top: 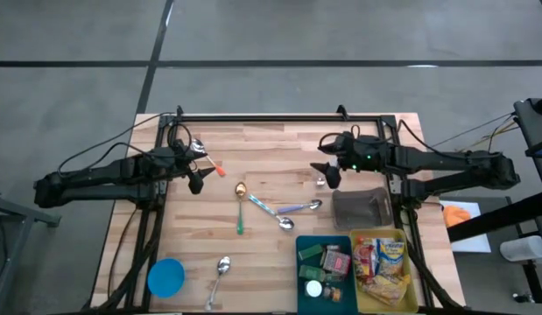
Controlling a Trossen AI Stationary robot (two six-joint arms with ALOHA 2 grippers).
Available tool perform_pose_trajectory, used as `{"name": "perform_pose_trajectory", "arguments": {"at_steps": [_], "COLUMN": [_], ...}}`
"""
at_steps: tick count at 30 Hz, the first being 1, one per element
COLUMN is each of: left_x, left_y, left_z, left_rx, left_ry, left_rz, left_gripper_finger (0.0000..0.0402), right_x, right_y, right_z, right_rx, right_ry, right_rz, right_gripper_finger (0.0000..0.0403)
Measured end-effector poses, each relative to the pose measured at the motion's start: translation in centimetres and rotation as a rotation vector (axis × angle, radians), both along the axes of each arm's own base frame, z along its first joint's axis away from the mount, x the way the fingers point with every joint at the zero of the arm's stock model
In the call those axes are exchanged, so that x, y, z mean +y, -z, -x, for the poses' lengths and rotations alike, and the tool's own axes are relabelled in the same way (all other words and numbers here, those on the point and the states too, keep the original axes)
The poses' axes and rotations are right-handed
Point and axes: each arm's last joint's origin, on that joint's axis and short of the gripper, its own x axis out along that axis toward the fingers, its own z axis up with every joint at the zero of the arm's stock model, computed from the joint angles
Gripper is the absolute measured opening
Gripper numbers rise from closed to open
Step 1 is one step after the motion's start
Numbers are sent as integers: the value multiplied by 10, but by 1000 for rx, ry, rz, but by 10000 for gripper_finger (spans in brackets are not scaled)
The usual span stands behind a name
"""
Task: Pick & Place Food Item
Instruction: Put the blue spoon into the black bin
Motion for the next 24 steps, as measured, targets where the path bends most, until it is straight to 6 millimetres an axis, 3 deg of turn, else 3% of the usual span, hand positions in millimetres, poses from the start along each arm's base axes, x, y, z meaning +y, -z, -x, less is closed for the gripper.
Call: {"name": "perform_pose_trajectory", "arguments": {"at_steps": [5, 13, 19, 24], "left_x": [0, 0, 0, 0], "left_y": [0, 0, 0, 0], "left_z": [0, 0, 0, 0], "left_rx": [0, 0, 0, 0], "left_ry": [0, 0, 0, 0], "left_rz": [0, 0, 0, 0], "left_gripper_finger": [298, 298, 298, 298], "right_x": [0, -7, -22, -31], "right_y": [2, 15, 14, 16], "right_z": [1, 10, 15, 9], "right_rx": [36, 268, 426, 608], "right_ry": [-17, -84, -28, -108], "right_rz": [33, 206, 161, 177], "right_gripper_finger": [334, 334, 334, 334]}}
